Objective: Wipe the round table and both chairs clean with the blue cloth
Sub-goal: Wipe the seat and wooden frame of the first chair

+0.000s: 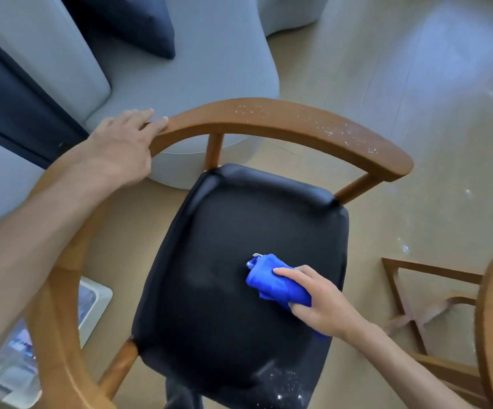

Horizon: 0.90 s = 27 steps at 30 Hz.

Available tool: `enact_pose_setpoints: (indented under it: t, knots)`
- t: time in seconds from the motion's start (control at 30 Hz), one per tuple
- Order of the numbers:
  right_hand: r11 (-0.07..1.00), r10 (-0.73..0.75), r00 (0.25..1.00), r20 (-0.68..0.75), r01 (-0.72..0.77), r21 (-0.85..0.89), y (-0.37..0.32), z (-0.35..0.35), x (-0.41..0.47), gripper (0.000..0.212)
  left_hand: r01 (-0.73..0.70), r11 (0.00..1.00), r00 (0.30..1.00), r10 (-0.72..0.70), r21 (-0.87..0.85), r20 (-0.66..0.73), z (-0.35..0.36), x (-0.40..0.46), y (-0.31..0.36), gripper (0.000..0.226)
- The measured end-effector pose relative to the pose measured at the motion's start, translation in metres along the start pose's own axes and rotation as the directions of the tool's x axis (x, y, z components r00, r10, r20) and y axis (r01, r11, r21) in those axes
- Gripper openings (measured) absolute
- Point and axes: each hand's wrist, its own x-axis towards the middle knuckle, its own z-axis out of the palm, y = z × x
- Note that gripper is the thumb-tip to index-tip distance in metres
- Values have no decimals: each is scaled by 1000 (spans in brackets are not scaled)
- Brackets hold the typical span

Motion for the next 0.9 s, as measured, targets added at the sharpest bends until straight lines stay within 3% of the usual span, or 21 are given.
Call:
enact_pose_setpoints:
  t: [0.17, 0.27, 0.37, 0.53, 0.63, 0.8, 0.87, 0.9]
  knots:
    - [966, 141, 990, 32, -144, 214, -2, -31, -9, 66, 93, 995, 995, -93, -27, -33, -4, -47, 40, 62]
    - [915, 239, 970, 39, -238, 325, -5, -41, -11, 46, 111, 982, 994, -106, -152, 37, -2, -82, 80, 59]
    - [916, 251, 968, 15, -242, 319, -15, -58, -10, 28, 132, 923, 989, -99, -361, 110, -2, -112, 119, 55]
    - [954, 158, 987, -35, -143, 263, -34, -89, -6, 18, 157, 688, 985, -54, -708, 166, -10, -131, 158, 46]
    - [986, 102, 990, -96, -88, 140, -48, -108, -6, 16, 138, 619, 987, -24, -773, 157, -23, -125, 164, 49]
    - [998, -21, 990, -143, 30, 63, -86, -147, -22, 27, 27, 498, 986, 127, -867, 104, -68, -113, 164, 83]
    - [993, -73, 983, -170, 87, 82, -104, -162, -30, 29, -42, 463, 983, 177, -885, 46, -90, -107, 165, 76]
    - [991, -88, 980, -179, 105, 89, -112, -170, -34, 30, -74, 442, 983, 185, -894, 10, -100, -102, 165, 63]
